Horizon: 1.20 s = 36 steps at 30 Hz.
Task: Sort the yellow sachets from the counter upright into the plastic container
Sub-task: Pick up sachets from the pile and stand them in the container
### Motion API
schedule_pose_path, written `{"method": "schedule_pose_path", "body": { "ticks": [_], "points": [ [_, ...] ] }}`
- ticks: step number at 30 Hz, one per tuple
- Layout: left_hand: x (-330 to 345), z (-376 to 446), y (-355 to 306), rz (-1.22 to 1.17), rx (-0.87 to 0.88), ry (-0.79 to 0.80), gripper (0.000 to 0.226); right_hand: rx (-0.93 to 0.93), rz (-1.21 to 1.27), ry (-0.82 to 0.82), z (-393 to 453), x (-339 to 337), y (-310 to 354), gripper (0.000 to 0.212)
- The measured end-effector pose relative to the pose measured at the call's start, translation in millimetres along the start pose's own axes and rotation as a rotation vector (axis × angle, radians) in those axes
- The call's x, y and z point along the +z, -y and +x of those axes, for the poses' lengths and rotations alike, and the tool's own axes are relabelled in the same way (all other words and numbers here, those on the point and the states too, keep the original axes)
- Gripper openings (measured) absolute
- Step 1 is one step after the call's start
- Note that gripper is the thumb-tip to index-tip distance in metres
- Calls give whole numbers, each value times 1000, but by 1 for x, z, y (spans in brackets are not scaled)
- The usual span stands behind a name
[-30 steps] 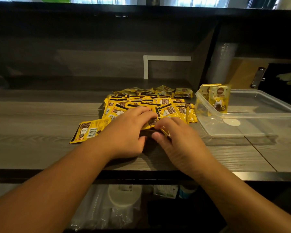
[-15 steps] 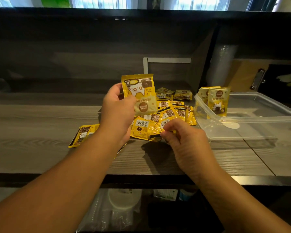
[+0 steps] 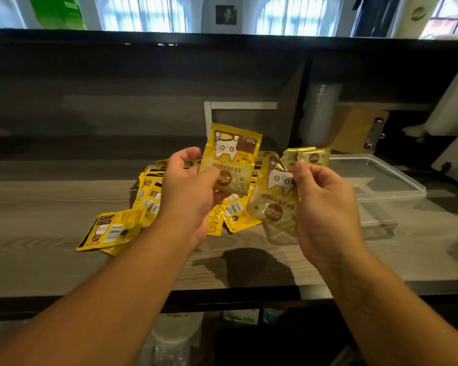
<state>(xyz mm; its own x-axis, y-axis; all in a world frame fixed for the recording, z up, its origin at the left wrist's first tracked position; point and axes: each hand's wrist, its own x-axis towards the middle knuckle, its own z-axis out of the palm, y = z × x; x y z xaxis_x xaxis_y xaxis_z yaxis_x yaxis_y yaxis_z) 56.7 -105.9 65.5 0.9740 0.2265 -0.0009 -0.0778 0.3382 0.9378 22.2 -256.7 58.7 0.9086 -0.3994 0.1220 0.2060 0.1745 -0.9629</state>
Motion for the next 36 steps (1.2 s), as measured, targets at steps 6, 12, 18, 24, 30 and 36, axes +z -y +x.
{"method": "schedule_pose_path", "body": {
  "ticks": [6,12,18,24,30,36],
  "points": [
    [37,-5,-7,-144,-102,131,51,74,78,31,16,-33,34,34],
    [81,4,-11,226,69,222,60,61,6,3,44,-74,54,57],
    [130,31,1,598,323,397,43,35,12,-21,71,-111,59,23],
    [178,63,29,1032,634,541,46,-95,-71,-68,91,-132,59,23],
    [199,77,49,1564,950,706,19,-250,-364,-64,107,-146,57,13],
    [202,88,57,1749,1375,731,34,-263,-610,-20,130,-160,52,61]
  ]
}}
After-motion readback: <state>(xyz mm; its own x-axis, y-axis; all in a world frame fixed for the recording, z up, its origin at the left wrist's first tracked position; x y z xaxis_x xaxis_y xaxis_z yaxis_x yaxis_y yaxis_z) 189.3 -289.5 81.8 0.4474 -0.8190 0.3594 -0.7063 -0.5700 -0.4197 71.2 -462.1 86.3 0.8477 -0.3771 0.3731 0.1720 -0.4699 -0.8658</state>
